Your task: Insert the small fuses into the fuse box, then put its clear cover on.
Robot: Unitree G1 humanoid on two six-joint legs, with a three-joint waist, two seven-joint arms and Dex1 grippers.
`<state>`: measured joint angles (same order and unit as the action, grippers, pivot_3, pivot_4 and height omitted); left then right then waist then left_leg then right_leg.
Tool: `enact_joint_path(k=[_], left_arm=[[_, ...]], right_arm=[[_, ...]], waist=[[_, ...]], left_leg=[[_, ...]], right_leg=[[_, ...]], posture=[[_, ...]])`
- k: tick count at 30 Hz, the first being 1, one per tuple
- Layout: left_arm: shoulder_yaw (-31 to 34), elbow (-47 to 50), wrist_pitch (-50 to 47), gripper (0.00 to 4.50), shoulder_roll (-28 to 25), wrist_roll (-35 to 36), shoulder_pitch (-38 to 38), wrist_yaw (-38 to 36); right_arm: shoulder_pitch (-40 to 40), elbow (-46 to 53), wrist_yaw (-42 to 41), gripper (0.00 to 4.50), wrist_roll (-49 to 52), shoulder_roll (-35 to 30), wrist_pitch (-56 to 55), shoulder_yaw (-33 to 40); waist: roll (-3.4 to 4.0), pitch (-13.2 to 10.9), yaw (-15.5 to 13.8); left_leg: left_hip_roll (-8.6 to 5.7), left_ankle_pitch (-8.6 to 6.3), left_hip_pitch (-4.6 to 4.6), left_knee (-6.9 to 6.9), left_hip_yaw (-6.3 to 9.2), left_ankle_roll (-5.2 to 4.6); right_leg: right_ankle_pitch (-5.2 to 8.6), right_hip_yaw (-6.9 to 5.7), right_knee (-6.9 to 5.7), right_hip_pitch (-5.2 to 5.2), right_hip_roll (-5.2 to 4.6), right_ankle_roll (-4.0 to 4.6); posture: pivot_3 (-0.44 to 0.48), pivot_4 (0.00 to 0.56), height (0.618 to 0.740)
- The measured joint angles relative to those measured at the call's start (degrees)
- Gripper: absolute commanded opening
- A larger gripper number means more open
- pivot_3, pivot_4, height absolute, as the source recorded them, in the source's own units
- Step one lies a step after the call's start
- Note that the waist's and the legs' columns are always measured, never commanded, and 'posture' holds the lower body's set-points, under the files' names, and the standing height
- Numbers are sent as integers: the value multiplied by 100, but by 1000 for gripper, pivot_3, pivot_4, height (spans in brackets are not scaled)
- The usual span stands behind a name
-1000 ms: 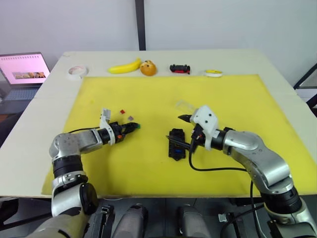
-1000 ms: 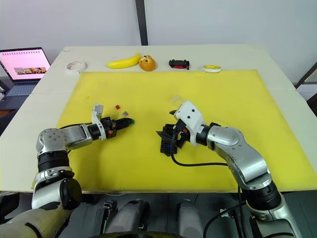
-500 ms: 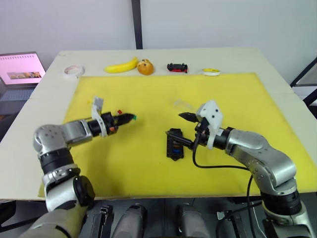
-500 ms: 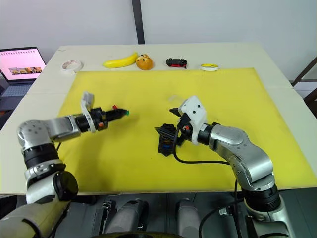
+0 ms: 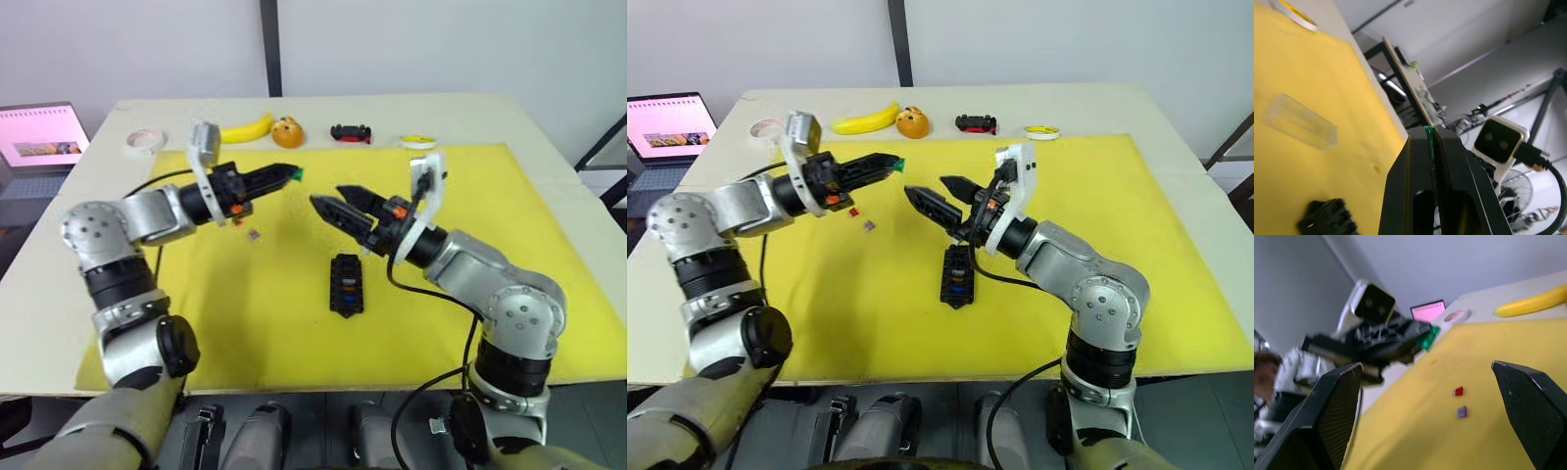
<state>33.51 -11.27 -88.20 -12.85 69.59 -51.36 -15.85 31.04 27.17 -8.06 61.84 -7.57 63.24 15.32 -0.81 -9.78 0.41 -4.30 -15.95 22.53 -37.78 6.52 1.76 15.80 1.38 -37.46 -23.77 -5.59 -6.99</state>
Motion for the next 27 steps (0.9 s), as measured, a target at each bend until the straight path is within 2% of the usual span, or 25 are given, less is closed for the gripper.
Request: enact_joint_path(k=[7, 12, 16, 24, 27], left_arm=[[41, -13, 463, 60, 660, 398, 17, 513], [-33, -34, 549, 60, 682, 754, 17, 803], [-114, -139, 684, 0, 677, 1028, 17, 1022], [-356, -168, 920, 0, 643, 1494, 48, 1306], [-435, -168, 1041, 0, 601, 1609, 140, 1365]], right_arm=[[16, -109, 1003, 4500, 844, 278, -252, 115], [-36, -148, 1463, 4500, 1168, 311, -536, 32], [-104, -212, 1700, 3386, 1349, 309, -791, -80], [-112, -333, 1874, 3386, 1558, 251, -1153, -245], [-115, -393, 1896, 2597, 1604, 225, -1269, -307]], waist=[[1, 0, 52], [0, 0, 57], [0, 0, 56], [0, 0, 57], [0, 0, 60]], left_leg=[[3, 4, 9, 21, -15, 5], [3, 9, 11, 30, -23, 11], [3, 10, 11, 32, -23, 13], [3, 12, 12, 35, -24, 16], [4, 14, 12, 37, -25, 18]], right_leg=[[0, 12, -4, -30, 1, 0], [0, 18, -8, -42, 2, 0], [0, 19, -8, -43, 3, 0], [0, 20, -8, -46, 4, 0], [0, 21, -8, -49, 5, 0]], posture=[[0, 150, 740], [0, 150, 740], [0, 150, 740], [0, 150, 740], [0, 150, 740]])
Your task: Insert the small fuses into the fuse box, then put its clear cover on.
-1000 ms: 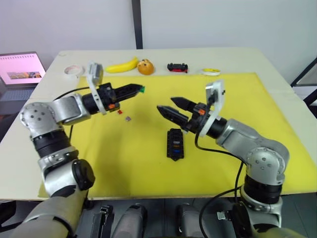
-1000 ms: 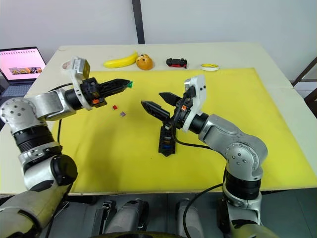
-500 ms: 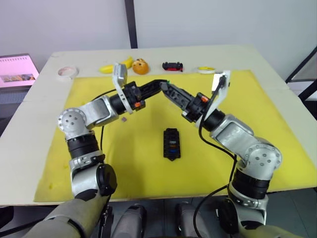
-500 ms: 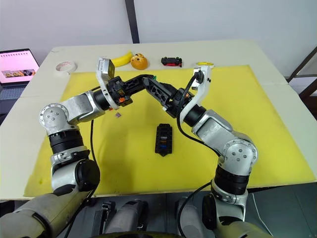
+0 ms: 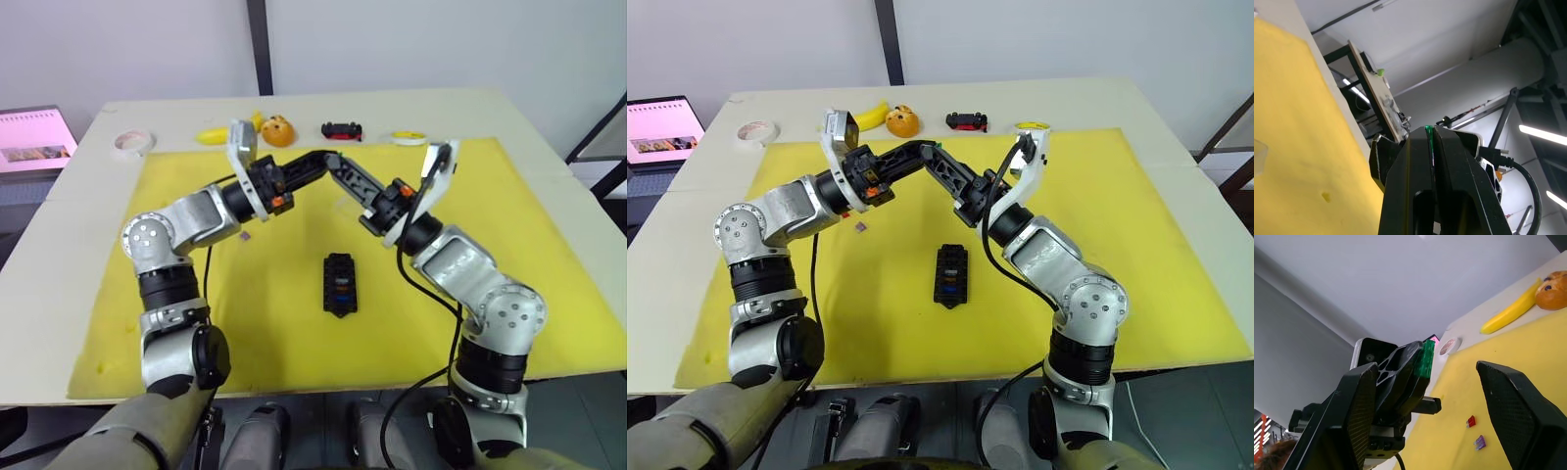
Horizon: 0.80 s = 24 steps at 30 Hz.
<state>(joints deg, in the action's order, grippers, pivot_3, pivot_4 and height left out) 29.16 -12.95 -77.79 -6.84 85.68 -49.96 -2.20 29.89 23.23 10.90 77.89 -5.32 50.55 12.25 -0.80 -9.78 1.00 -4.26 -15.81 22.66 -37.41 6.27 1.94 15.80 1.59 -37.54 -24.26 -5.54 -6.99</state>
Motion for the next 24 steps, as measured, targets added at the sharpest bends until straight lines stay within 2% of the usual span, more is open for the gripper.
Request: enact_joint_path(k=[2, 14, 17, 19, 24], left_arm=[[-69, 0, 80, 0, -22, 80, 32, 33], [-501, 13, 475, 0, -167, 574, 118, 233], [-602, 12, 534, 0, -196, 632, 150, 242], [-627, 11, 605, 0, -238, 699, 206, 248], [-733, 11, 700, 0, -309, 798, 218, 265]], right_arm=[[0, -1, 3, 1705, 23, -35, -60, -18], [-24, -1, 58, 1705, 228, -258, -275, -183], [-24, -1, 58, 1059, 231, -265, -333, -243], [-36, -12, 87, 193, 230, -302, -416, -235], [-47, -15, 100, 87, 240, -321, -502, -265]], waist=[[0, 0, -4], [0, 0, -5], [0, 0, -4], [0, 0, -6], [0, 0, -6]], left_leg=[[0, 0, 1, 0, 0, 0], [0, 1, 2, 0, 0, 1], [0, 1, 2, 0, 0, 1], [0, 1, 2, 0, 0, 1], [0, 2, 3, -1, 0, 1]], right_leg=[[0, 0, 0, 0, 0, 0], [0, 0, 0, -1, 0, 0], [0, 0, 0, -1, 1, 0], [0, 0, 0, -1, 1, 0], [0, 0, 0, -2, 1, 0]], posture=[[0, 150, 740], [0, 150, 740], [0, 150, 740], [0, 150, 740], [0, 150, 740]])
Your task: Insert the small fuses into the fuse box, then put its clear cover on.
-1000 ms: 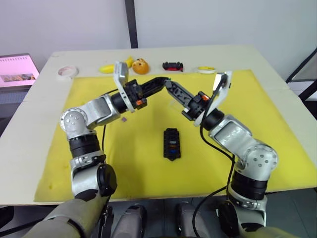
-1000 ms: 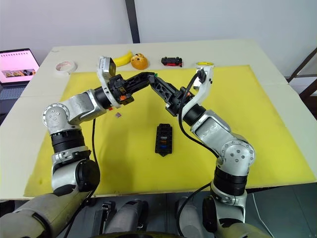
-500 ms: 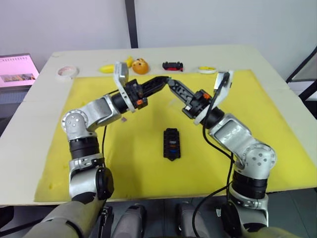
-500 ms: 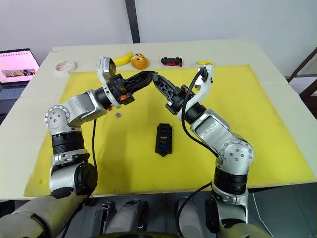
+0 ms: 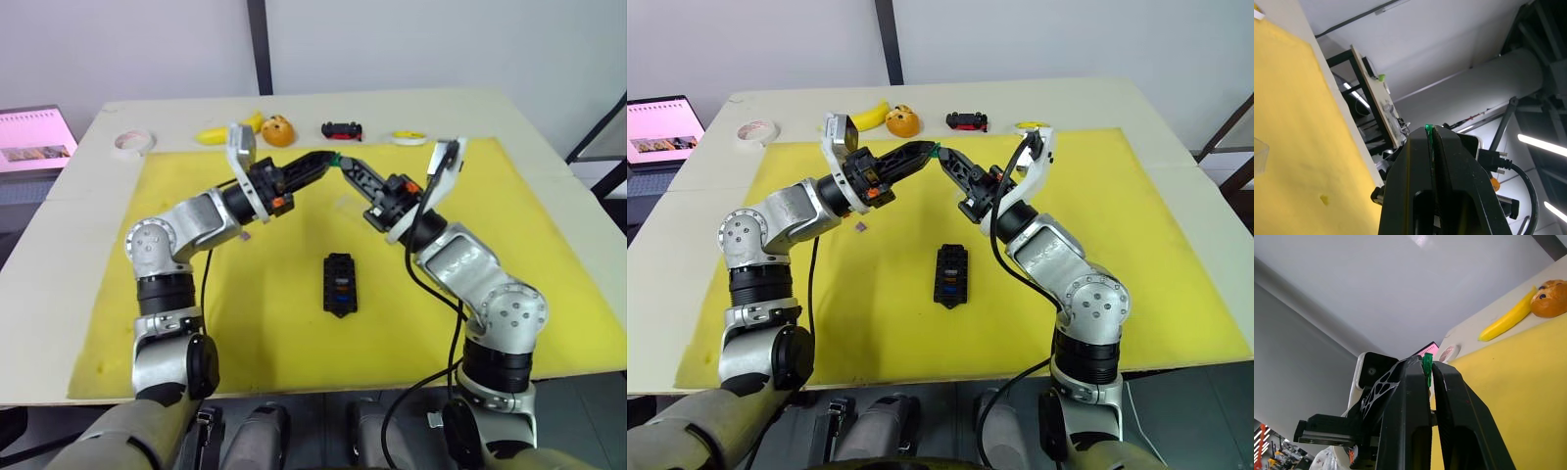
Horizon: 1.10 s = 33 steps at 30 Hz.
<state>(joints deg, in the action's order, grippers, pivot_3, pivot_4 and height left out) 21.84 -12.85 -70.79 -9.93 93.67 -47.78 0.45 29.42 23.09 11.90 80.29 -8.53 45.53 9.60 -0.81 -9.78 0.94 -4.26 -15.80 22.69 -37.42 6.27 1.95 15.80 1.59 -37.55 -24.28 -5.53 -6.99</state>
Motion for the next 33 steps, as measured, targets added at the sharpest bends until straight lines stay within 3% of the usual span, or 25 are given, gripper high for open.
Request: enact_joint_path(k=[16, 17, 19, 21, 33], left_arm=[[-218, 8, 167, 0, -67, 182, 78, 1], [-235, 8, 188, 0, -69, 187, 88, 2], [-267, 8, 248, 0, -69, 195, 90, 9], [-277, 8, 319, 0, -69, 202, 89, 16], [-371, 8, 378, 0, -113, 332, 120, 66]], right_arm=[[-33, 0, 4, 87, 169, -218, -48, -55], [-33, 0, 4, 606, 153, -234, -52, -68], [-33, 1, 4, 1002, 140, -257, -60, -99], [-59, 10, 7, 1925, 125, -261, -49, -191], [-101, 25, 63, 1925, 195, -260, -142, -243]], waist=[[0, 0, 2], [0, 0, 0], [0, 0, -2], [0, 0, 2], [0, 0, -2]], left_leg=[[0, 0, 1, 0, 0, 0], [0, 0, 0, 0, 0, 0], [0, 0, 1, 0, 0, 0], [0, 0, 1, 0, 0, 0], [0, 0, 1, -1, 0, -1]], right_leg=[[0, 0, 0, 0, 0, 0], [0, 0, 0, 0, 0, 0], [0, 0, 0, 0, 0, 0], [0, 0, 0, 0, 0, 0], [0, 0, 0, 0, 0, 0]], posture=[[0, 150, 740], [0, 150, 740], [0, 150, 740], [0, 150, 740], [0, 150, 740]])
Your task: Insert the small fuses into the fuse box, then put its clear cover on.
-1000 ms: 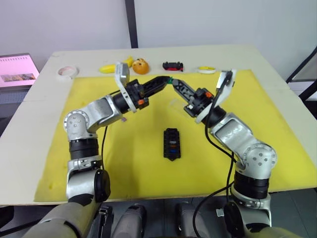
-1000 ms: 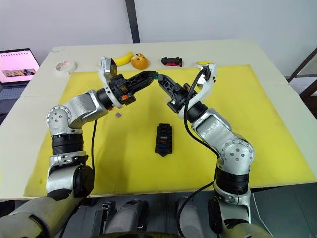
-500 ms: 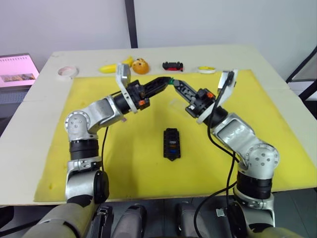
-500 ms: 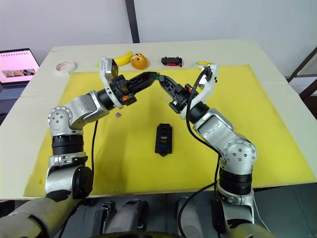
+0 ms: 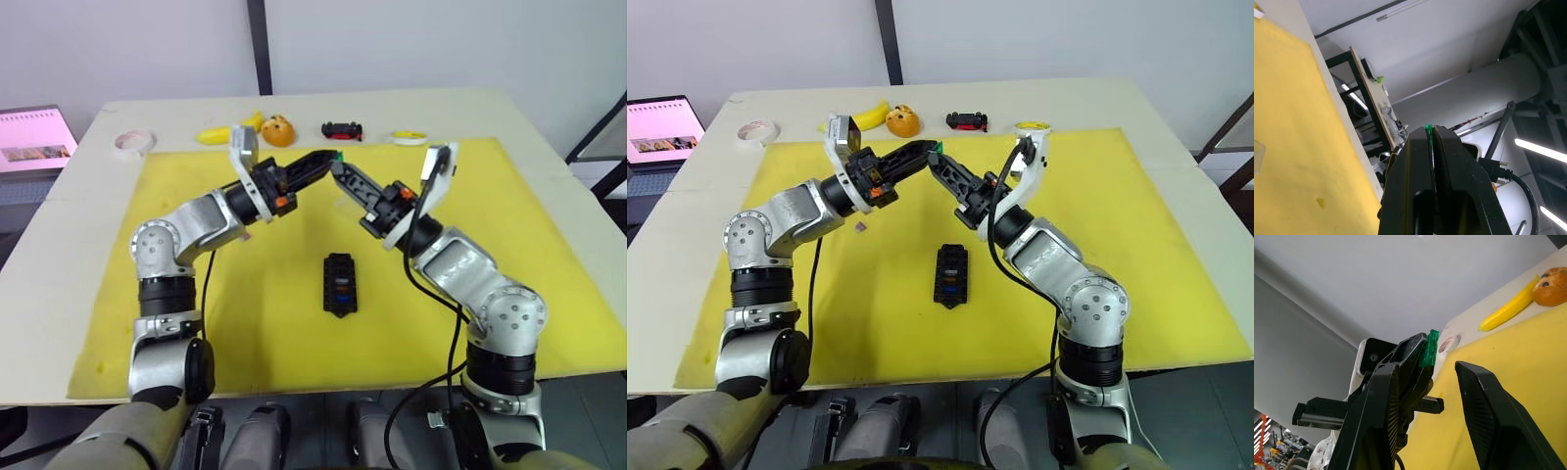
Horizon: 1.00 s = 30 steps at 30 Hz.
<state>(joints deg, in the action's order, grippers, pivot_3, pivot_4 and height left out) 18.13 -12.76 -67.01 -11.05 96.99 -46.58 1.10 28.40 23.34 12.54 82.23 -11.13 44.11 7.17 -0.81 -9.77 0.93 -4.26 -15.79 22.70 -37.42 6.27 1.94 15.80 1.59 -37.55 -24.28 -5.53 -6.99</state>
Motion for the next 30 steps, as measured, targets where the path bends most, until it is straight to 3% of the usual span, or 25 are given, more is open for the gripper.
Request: enact_joint_path(k=[6, 8, 11, 23, 25, 28, 30], left_arm=[[-112, 16, 9, 0, -2, 80, 67, 0], [-117, 33, 18, 0, -3, 100, 81, 0], [-140, 58, 47, 0, -25, 104, 82, -7], [-193, 61, 108, 0, -32, 101, 82, -53], [-229, 61, 102, 674, -91, 94, 82, -99], [-298, 47, 70, 1001, -314, 1, 89, -257], [-346, 51, -85, 1987, -646, -161, 90, -541]], right_arm=[[0, 0, 18, 1925, 34, 0, -77, 5], [0, 0, 27, 1372, 66, 0, -84, 6], [1, -3, 60, 187, 135, -9, -137, 34], [0, -3, 70, 186, 177, -63, -208, 6], [0, -3, 74, 186, 198, -82, -202, -4], [-4, 31, 88, 26, 255, -145, -158, -36], [-7, 34, 91, 0, 285, -274, -107, -31]], waist=[[0, 0, 2], [0, 0, 3], [0, 0, 0], [0, 0, 1], [0, 0, 4], [0, 0, 17], [1, 0, 21]], left_leg=[[0, 0, 0, 0, 0, 0], [0, 0, 0, 0, 0, 0], [0, 0, 1, -1, 0, 0], [0, 0, 1, -1, 0, 0], [0, 0, 1, -1, 0, 0], [1, 0, 1, 0, 0, 0], [2, 0, 1, 1, -1, 0]], right_leg=[[0, 0, 0, 0, 0, 0], [0, 0, 0, 0, 0, 0], [0, 0, 0, 0, 0, 0], [0, 0, 0, 0, 0, 0], [0, 0, 0, 0, 0, 0], [0, 0, -1, -2, 2, 0], [0, 0, -2, -3, 4, 0]], posture=[[0, 150, 740], [0, 150, 740], [0, 150, 740], [0, 150, 740], [0, 150, 740], [0, 150, 740], [0, 150, 740]])
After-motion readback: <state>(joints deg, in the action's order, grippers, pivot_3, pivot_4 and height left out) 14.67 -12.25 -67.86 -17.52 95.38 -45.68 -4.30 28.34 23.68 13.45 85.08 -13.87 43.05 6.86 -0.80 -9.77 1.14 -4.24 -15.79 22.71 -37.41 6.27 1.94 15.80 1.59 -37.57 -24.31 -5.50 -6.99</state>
